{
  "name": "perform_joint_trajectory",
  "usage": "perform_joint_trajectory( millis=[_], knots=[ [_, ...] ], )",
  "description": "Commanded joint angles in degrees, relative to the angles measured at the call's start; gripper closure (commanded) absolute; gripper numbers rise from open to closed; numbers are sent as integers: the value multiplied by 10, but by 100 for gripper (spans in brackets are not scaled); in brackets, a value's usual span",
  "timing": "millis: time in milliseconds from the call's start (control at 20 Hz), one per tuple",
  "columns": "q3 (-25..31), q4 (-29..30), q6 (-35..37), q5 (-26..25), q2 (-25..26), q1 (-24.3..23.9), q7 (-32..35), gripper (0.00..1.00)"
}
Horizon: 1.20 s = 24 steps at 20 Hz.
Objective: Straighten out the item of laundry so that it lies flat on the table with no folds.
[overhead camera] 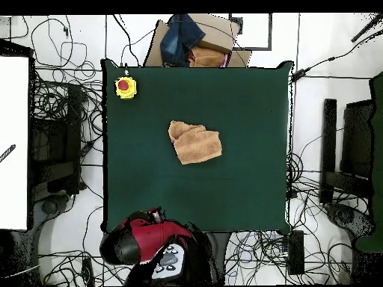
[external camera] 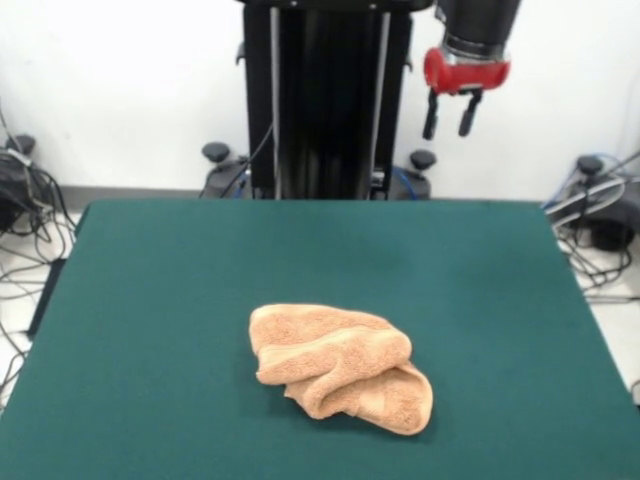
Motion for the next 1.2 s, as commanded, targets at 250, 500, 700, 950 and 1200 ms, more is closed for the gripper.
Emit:
perform_joint_trajectory(
  millis=[250,500,700,950,1200],
  knots=[
    [-11,-161,85,39,26,18,81,0],
    [-13,-196,59,1,83,5,53,0],
    [4,-195,30,-9,133,-27,55,0],
    [-13,-217,-27,-33,175,-19,57,0],
    [-10,-234,-19,-53,190,-30,44,0]
  ],
)
